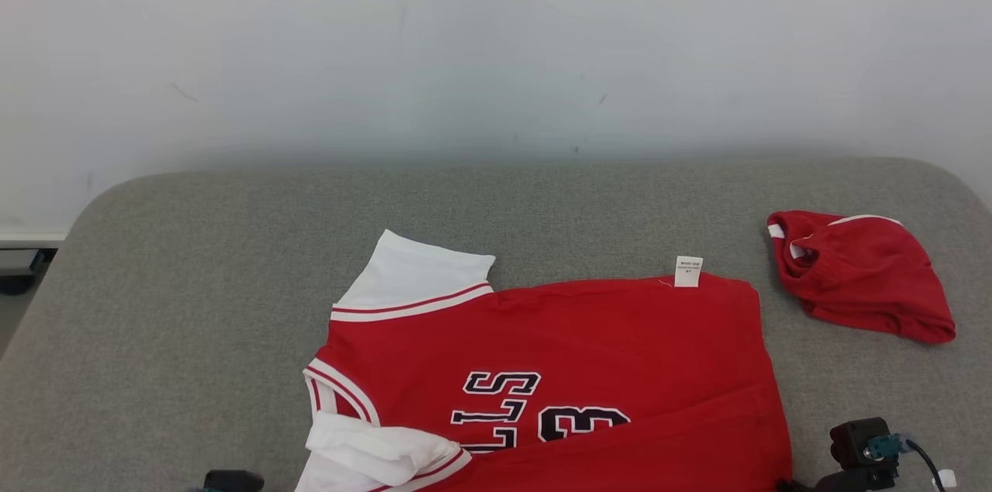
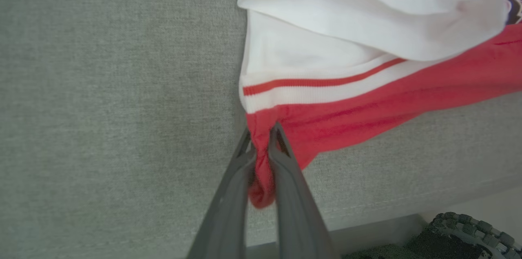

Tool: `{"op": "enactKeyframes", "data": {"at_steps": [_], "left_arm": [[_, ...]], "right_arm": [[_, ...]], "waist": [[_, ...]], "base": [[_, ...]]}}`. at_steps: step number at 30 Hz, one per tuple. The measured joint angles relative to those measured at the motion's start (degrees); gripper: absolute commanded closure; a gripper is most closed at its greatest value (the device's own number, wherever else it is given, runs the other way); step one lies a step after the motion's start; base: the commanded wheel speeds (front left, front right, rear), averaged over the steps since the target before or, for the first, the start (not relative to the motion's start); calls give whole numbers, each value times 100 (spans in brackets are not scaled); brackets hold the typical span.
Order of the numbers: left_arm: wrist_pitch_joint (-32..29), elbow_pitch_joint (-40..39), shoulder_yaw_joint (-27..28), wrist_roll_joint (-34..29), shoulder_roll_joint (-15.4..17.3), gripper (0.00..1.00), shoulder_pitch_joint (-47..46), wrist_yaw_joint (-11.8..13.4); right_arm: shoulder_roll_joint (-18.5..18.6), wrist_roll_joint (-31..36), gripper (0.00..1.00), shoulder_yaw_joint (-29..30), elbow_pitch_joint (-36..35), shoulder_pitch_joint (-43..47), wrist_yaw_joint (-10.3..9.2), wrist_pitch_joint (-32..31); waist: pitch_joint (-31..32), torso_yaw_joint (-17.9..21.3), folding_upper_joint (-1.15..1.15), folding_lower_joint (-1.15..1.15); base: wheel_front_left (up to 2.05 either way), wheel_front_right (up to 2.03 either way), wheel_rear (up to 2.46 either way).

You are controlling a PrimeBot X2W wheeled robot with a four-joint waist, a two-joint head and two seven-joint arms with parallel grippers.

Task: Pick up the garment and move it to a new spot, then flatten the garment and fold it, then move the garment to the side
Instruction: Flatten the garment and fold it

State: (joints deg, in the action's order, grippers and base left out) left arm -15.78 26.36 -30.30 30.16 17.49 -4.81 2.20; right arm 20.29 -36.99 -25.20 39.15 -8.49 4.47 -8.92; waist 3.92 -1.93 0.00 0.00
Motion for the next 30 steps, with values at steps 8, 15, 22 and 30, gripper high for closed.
{"op": "enactKeyframes", "data": {"at_steps": [8, 15, 22, 30], "left_arm": [[-109, -358, 102, 22, 81, 0, 7, 103], [-31, -972, 356, 64, 219, 0, 11, 198], [248, -1430, 544, -14, 256, 0, 3, 322], [701, -1685, 717, -434, 249, 0, -155, 420]], "right_arm": [[103, -56, 0, 73, -400, 126, -148, -164], [300, -243, 0, 390, -1059, 257, -267, -156], [434, -246, 0, 548, -1613, 253, -482, -32], [444, -77, 0, 619, -1986, 196, -730, 121]], "waist": [[-13, -16, 0, 0], [-15, -26, 0, 0], [-18, -6, 0, 0], [-50, -5, 0, 0]], "base": [[0, 0, 0], [0, 0, 0], [0, 0, 0], [0, 0, 0]]}}
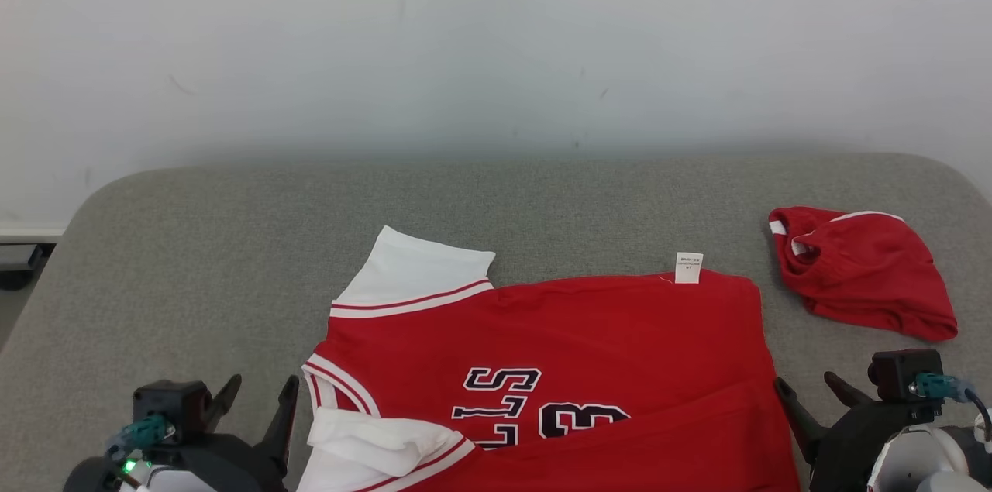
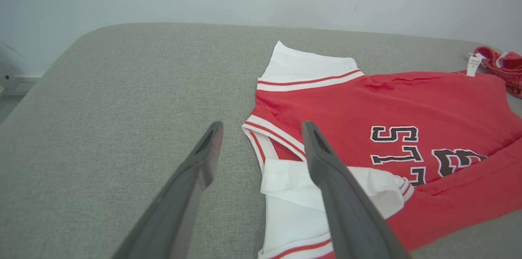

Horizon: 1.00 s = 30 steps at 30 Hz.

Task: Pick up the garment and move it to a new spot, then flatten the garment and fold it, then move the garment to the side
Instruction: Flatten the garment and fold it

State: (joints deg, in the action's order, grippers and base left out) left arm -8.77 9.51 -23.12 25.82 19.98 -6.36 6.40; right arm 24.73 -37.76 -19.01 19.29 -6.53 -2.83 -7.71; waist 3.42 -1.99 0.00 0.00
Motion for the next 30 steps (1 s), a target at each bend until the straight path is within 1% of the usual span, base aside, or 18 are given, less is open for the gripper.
{"op": "enactKeyframes", "data": {"at_steps": [4, 7, 10, 15, 19, 22, 24, 30], "left_arm": [[276, -156, 88, -138, -29, 0, -118, 22], [577, -310, 246, -291, -86, 0, -118, 46], [845, -408, 430, -339, -208, 0, -106, 70], [1151, -499, 656, -420, -397, 0, 38, 71], [1294, -477, 916, -533, -611, 0, 231, 73], [1371, -477, 980, -643, -713, 0, 294, 73], [1397, -478, 1009, -681, -743, 0, 296, 73], [1470, -420, 1072, -779, -805, 0, 288, 73]], "right_arm": [[11, 80, 0, 34, -165, -135, -46, 148], [-20, 81, 0, 147, -439, -237, -68, 414], [-68, 80, 0, 255, -651, -243, -46, 717], [-186, 47, 0, 433, -827, -185, -101, 1181], [-269, 135, 0, 434, -853, 16, -174, 1433], [-290, 171, 0, 434, -856, 74, -179, 1530], [-289, 266, 0, 428, -868, 73, -218, 1566], [-285, 291, 0, 533, -859, 80, -230, 1738]], "waist": [[-25, -14, 0, 0], [-49, -14, 0, 0], [-71, -3, 0, 0], [-101, 13, 0, 0], [-125, 23, 0, 0], [-160, 40, 0, 0], [-189, 54, 0, 0], [-259, 97, 0, 0]], "base": [[0, 0, 0], [0, 0, 0], [0, 0, 0], [0, 0, 0], [0, 0, 0], [0, 0, 0], [0, 0, 0], [0, 0, 0]]}}
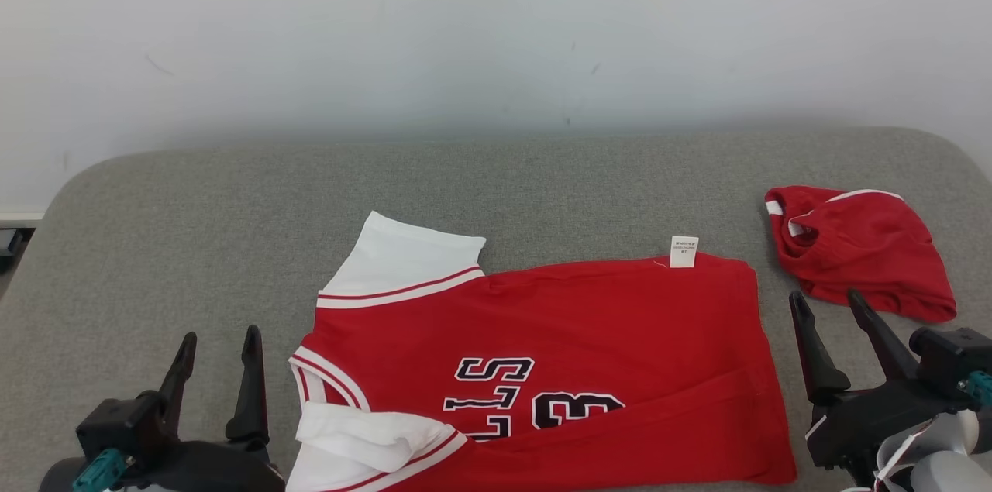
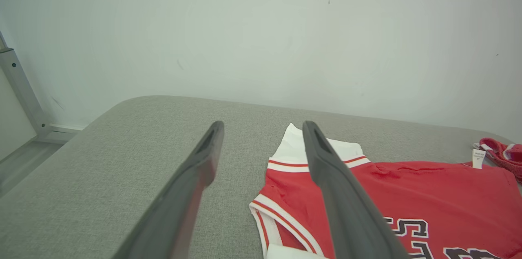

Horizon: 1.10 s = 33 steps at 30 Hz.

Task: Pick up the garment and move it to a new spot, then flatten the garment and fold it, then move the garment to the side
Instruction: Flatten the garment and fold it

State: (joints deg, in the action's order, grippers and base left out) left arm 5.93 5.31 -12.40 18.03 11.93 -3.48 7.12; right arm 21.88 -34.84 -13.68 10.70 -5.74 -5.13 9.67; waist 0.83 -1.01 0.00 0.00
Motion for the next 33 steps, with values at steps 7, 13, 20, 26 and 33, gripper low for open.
{"op": "enactKeyframes", "data": {"at_steps": [7, 13, 20, 26, 33], "left_arm": [[-41, 109, -154, -54, 1, 0, -49, -1], [-146, 122, -270, -146, 83, 0, -485, -174], [-627, 622, -361, 111, 211, 0, -1507, -683], [-1101, 1373, -456, 235, 226, 0, -2377, -1074], [-1535, 2231, -568, 448, 166, 0, -3305, -1293]], "right_arm": [[-1, 58, 0, -13, 57, 54, -49, -10], [65, 80, 0, -15, 210, -127, -68, -214], [142, 122, 0, -157, 566, -991, -75, -673], [64, 153, 0, -323, 1006, -1828, -34, -1073], [-58, 179, 0, -482, 1572, -2488, 18, -1458]], "waist": [[-62, 25, 0, 0], [-191, 32, 0, 0], [-530, 52, 0, 0], [-917, 95, 0, 1], [-1383, 140, -1, 1]], "base": [[0, 0, 0], [0, 0, 0], [0, 0, 0], [0, 0, 0], [0, 0, 0]]}}
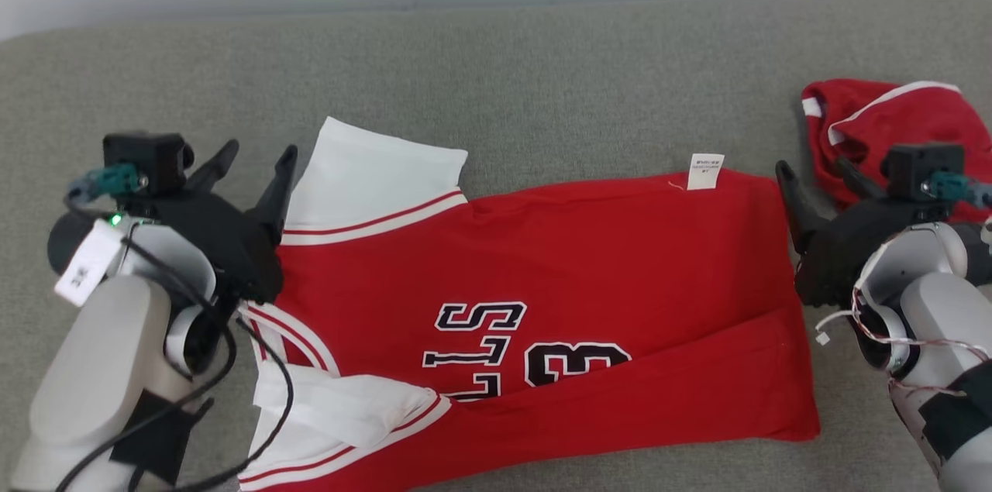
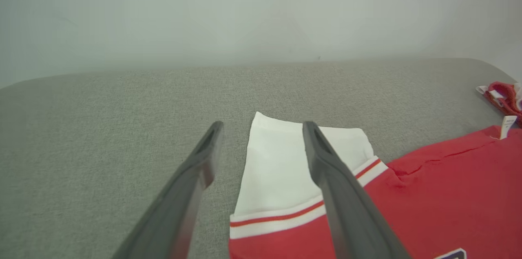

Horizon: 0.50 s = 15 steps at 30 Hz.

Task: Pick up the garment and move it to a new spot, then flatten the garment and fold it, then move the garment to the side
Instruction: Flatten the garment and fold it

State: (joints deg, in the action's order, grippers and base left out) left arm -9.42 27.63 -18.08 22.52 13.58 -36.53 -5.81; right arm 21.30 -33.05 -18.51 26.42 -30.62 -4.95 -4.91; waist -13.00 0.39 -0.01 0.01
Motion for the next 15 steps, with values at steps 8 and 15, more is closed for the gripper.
{"op": "enactKeyframes", "data": {"at_steps": [8, 15], "left_arm": [[-305, 875, -231, 24, -74, 0, -868, -90], [-416, 1624, -352, -21, 41, 0, -1441, -129]], "right_arm": [[-183, 1, 0, -142, 492, -541, 103, -275], [-376, 26, 0, -286, 787, -811, 214, -452]], "waist": [[-456, 6, 0, 0], [-821, 60, 0, 0]], "base": [[0, 0, 0], [0, 0, 0]]}}
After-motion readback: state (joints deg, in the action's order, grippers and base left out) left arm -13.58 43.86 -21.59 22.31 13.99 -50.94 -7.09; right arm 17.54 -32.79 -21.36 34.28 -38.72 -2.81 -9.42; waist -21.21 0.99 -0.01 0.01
